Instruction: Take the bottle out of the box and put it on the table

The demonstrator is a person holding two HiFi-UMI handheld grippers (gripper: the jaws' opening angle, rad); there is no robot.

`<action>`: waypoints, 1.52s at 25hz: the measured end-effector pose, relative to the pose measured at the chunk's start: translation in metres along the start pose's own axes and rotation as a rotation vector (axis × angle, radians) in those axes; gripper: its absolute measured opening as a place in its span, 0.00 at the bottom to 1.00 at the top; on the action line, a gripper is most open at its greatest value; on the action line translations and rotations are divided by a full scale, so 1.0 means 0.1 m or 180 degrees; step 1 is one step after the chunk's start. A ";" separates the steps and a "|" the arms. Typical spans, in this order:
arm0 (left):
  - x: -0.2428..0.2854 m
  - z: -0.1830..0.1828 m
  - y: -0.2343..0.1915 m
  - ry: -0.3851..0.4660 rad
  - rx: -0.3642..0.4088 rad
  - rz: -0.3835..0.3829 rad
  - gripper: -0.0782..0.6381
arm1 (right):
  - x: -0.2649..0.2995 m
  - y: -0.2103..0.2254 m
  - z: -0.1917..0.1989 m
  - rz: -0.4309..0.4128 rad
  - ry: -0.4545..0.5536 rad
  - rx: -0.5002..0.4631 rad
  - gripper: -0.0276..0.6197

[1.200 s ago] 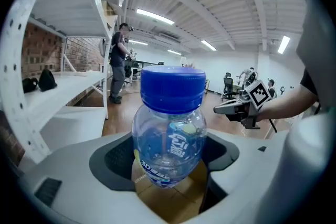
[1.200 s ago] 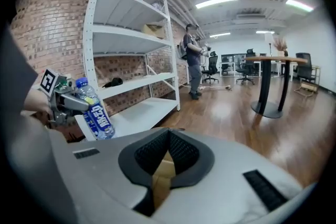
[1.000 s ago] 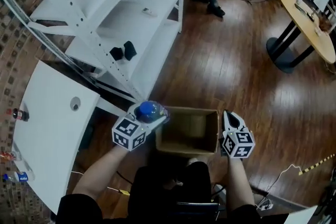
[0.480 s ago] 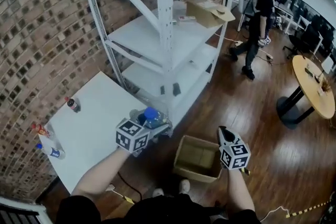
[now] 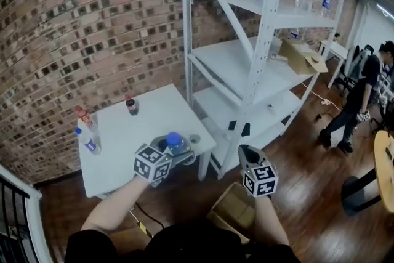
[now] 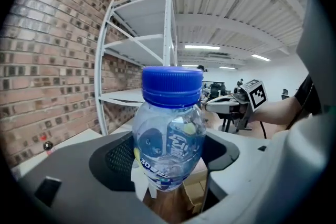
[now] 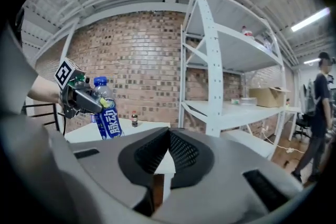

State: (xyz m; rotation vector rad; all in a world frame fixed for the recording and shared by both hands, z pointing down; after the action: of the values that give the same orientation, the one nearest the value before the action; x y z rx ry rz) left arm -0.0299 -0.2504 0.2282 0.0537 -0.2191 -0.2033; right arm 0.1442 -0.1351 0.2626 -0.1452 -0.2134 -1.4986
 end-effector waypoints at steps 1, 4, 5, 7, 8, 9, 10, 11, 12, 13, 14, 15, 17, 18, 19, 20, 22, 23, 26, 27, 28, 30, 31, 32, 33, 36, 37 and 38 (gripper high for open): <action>-0.09 0.04 -0.06 -0.0012 -0.0031 -0.0118 0.61 | 0.10 -0.08 -0.03 -0.0126 -0.0004 -0.0054 0.05; -0.35 0.19 -0.24 -0.0066 -0.0129 -0.0500 0.61 | 0.39 -0.31 -0.09 -0.0478 -0.0038 -0.0189 0.05; -0.45 0.24 -0.30 -0.0083 -0.0156 -0.0629 0.61 | 0.49 -0.37 -0.11 -0.0571 -0.0035 -0.0221 0.05; -0.63 0.34 -0.42 -0.0110 -0.0213 -0.0853 0.61 | 0.66 -0.50 -0.16 -0.0715 -0.0018 -0.0250 0.05; -0.73 0.38 -0.48 -0.0127 -0.0250 -0.0944 0.61 | 0.74 -0.56 -0.17 -0.0781 -0.0016 -0.0253 0.05; -0.82 0.44 -0.56 -0.0151 -0.0291 -0.1029 0.61 | 0.82 -0.65 -0.16 -0.0851 -0.0022 -0.0254 0.05; -0.92 0.49 -0.64 -0.0182 -0.0329 -0.1110 0.61 | 0.90 -0.74 -0.15 -0.0924 -0.0033 -0.0262 0.05; -1.03 0.55 -0.72 -0.0215 -0.0358 -0.1188 0.61 | 0.99 -0.84 -0.13 -0.0992 -0.0044 -0.0278 0.05; -1.12 0.60 -0.80 -0.0245 -0.0378 -0.1260 0.61 | 1.07 -0.93 -0.12 -0.1045 -0.0050 -0.0301 0.05; -1.20 0.65 -0.88 -0.0268 -0.0389 -0.1321 0.61 | 1.15 -1.00 -0.12 -0.1077 -0.0050 -0.0323 0.05; -1.26 0.69 -0.95 -0.0282 -0.0394 -0.1366 0.61 | 1.23 -1.05 -0.13 -0.1091 -0.0046 -0.0341 0.05; -1.29 0.72 -1.03 -0.0288 -0.0395 -0.1396 0.61 | 1.31 -1.09 -0.14 -0.1097 -0.0043 -0.0352 0.05; -1.34 0.78 -1.17 -0.0290 -0.0392 -0.1420 0.61 | 1.47 -1.18 -0.18 -0.1109 -0.0045 -0.0368 0.05; -1.35 0.80 -1.24 -0.0289 -0.0395 -0.1423 0.61 | 1.55 -1.23 -0.20 -0.1115 -0.0044 -0.0384 0.05; -1.37 0.82 -1.33 -0.0289 -0.0403 -0.1425 0.61 | 1.63 -1.29 -0.24 -0.1125 -0.0037 -0.0406 0.05; -1.39 0.83 -1.44 -0.0290 -0.0414 -0.1426 0.61 | 1.72 -1.35 -0.29 -0.1140 -0.0026 -0.0426 0.05; -1.41 0.86 -1.68 -0.0285 -0.0438 -0.1428 0.61 | 1.89 -1.45 -0.41 -0.1168 0.0007 -0.0447 0.05; -1.40 0.88 -1.81 -0.0276 -0.0445 -0.1429 0.61 | 1.98 -1.49 -0.47 -0.1163 0.0027 -0.0449 0.05; -1.35 0.97 -2.17 -0.0270 -0.0453 -0.1401 0.61 | 2.21 -1.55 -0.61 -0.1075 0.0130 -0.0417 0.05; -1.34 1.00 -2.28 -0.0281 -0.0457 -0.1385 0.61 | 2.28 -1.58 -0.65 -0.1028 0.0192 -0.0399 0.05; -1.32 1.04 -2.39 -0.0295 -0.0460 -0.1368 0.61 | 2.35 -1.61 -0.71 -0.0977 0.0261 -0.0374 0.05; -1.28 1.08 -2.60 -0.0335 -0.0451 -0.1340 0.61 | 2.51 -1.68 -0.81 -0.0907 0.0355 -0.0304 0.05; -1.25 1.10 -2.70 -0.0361 -0.0441 -0.1328 0.61 | 2.60 -1.73 -0.85 -0.0906 0.0366 -0.0276 0.05; -1.22 1.11 -2.78 -0.0388 -0.0430 -0.1314 0.61 | 2.68 -1.79 -0.87 -0.0926 0.0357 -0.0261 0.05; -1.20 1.13 -2.84 -0.0412 -0.0419 -0.1297 0.61 | 2.75 -1.85 -0.87 -0.0959 0.0332 -0.0258 0.05; -1.08 1.24 -2.93 -0.0457 -0.0426 -0.1235 0.61 | 2.89 -1.97 -0.79 -0.1051 0.0235 -0.0291 0.05; -1.04 1.29 -2.95 -0.0478 -0.0433 -0.1218 0.61 | 2.92 -1.98 -0.75 -0.1073 0.0212 -0.0316 0.05; -1.00 1.37 -2.97 -0.0507 -0.0441 -0.1208 0.61 | 2.95 -1.98 -0.71 -0.1089 0.0194 -0.0347 0.05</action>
State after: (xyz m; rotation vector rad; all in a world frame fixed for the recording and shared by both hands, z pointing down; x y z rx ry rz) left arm -0.2130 -0.5250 0.3180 -0.0598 -0.3525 -0.6013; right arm -0.0324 -0.4519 0.2537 -0.1557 -0.1104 -1.8536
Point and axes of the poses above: the fingertips, and each gripper's own axes: x forward along the fingers, y to its right, z out of its underside, the point moved 2 cm from there along -x, backward along the fingers, and after that the axes turned 5 degrees about x, right-handed, at the moved point
